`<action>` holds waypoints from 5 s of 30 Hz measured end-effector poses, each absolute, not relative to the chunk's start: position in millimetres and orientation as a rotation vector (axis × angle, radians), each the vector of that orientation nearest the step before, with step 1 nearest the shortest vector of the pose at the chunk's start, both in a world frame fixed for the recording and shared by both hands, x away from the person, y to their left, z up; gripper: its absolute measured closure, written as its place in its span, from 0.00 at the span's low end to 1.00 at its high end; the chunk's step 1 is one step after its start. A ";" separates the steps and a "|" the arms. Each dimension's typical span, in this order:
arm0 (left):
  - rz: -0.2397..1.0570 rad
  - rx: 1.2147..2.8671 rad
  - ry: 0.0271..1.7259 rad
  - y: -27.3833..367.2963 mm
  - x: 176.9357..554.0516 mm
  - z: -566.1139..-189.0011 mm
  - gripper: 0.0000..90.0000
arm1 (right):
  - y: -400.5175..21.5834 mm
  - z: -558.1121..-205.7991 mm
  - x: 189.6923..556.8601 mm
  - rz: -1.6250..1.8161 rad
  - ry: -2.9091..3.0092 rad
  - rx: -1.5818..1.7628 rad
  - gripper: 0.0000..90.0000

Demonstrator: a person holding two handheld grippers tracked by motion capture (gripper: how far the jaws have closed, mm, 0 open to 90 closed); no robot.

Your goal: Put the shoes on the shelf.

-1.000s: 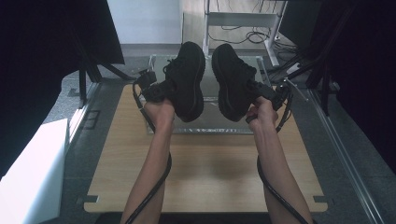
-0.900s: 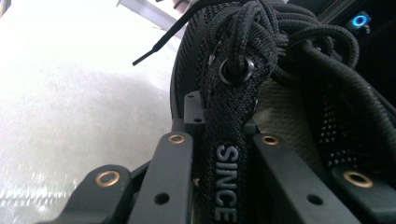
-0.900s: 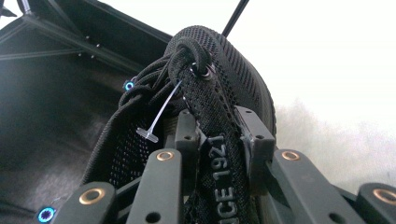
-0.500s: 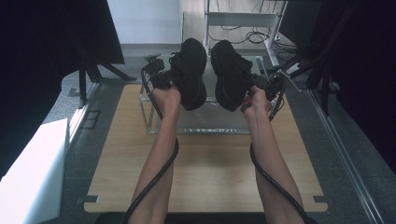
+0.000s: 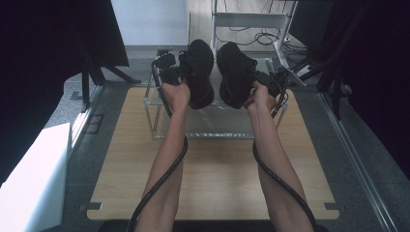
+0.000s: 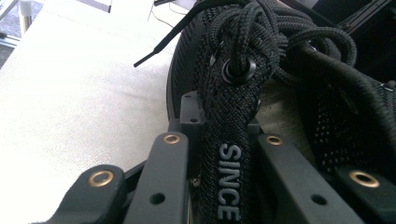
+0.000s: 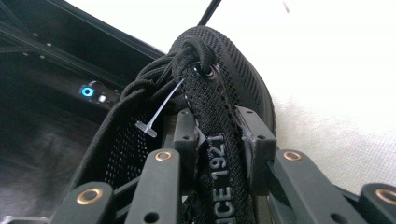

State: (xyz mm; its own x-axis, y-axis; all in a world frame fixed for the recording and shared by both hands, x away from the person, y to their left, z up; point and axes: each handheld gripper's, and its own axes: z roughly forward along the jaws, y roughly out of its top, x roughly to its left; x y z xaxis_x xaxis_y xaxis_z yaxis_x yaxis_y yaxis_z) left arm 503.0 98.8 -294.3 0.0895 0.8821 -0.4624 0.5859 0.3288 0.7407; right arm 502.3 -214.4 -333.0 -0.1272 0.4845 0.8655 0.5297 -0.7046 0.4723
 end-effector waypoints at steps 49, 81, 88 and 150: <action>0.261 1.459 1.326 113.3 465.0 -292.8 0.54 | -238.1 -333.2 477.9 -2.026 -1.526 -1.709 0.60; 0.182 1.471 1.137 98.7 394.3 -359.8 1.00 | -201.4 -379.4 410.1 -2.083 -1.800 -1.469 1.00; 0.180 1.479 1.170 97.1 409.2 -361.4 1.00 | -198.0 -381.7 422.5 -2.074 -1.774 -1.510 1.00; 0.494 1.933 1.156 134.2 277.4 -459.5 0.00 | -258.0 -462.1 313.2 -1.536 -2.667 -1.376 0.10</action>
State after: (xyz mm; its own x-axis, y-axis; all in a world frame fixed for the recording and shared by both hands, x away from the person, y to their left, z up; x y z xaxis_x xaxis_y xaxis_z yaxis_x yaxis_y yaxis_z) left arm 277.4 134.2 -459.5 0.5031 0.8612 -0.0720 0.5433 -0.2504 0.8013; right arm 313.2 -258.0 -462.1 -0.6451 0.7409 0.1870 0.5334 0.2614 0.8045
